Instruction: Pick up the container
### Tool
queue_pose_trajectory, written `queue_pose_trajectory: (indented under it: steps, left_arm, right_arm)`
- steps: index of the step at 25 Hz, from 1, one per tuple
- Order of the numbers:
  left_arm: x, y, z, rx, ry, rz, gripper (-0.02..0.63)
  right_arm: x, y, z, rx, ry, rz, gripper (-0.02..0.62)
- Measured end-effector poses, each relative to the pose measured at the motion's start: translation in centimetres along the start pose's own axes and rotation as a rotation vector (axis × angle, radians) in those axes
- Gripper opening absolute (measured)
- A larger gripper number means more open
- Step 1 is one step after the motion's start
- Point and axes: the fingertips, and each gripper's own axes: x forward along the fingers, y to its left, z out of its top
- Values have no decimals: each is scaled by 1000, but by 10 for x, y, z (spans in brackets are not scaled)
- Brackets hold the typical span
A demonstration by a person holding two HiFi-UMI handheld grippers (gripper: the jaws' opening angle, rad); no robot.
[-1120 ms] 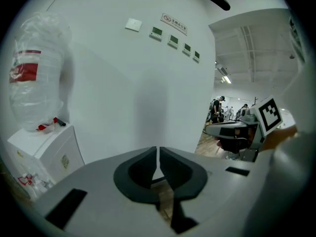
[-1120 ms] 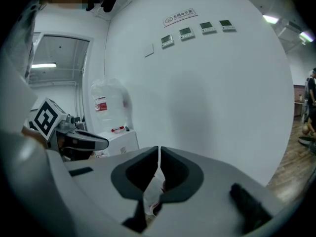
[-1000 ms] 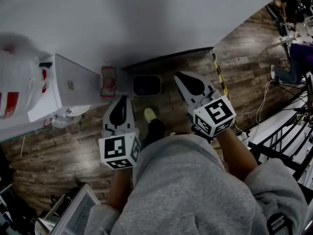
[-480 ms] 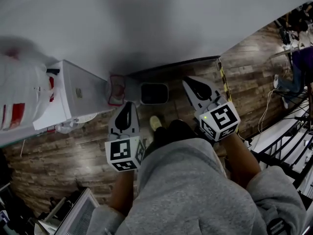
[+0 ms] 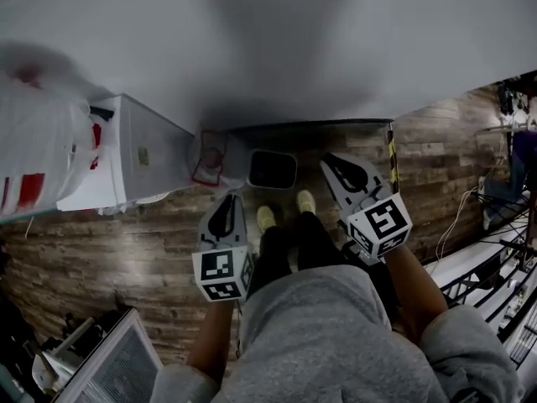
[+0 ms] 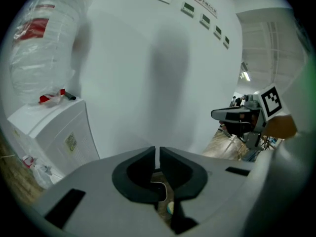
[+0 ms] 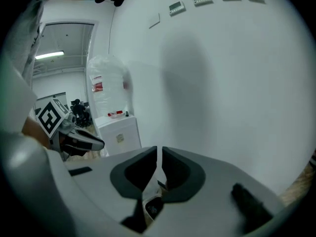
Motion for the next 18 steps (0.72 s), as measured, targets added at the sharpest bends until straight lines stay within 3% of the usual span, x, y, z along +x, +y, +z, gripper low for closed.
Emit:
queue_pose_trajectory:
  steps: [12, 18]
  left_arm:
    - [71, 16, -112, -154, 159, 185, 20]
    - [130, 23, -178, -233, 256, 180, 20]
  right_arm:
    - [72, -6, -78, -11, 76, 218, 34]
    - [98, -10, -131, 2, 128, 292, 34]
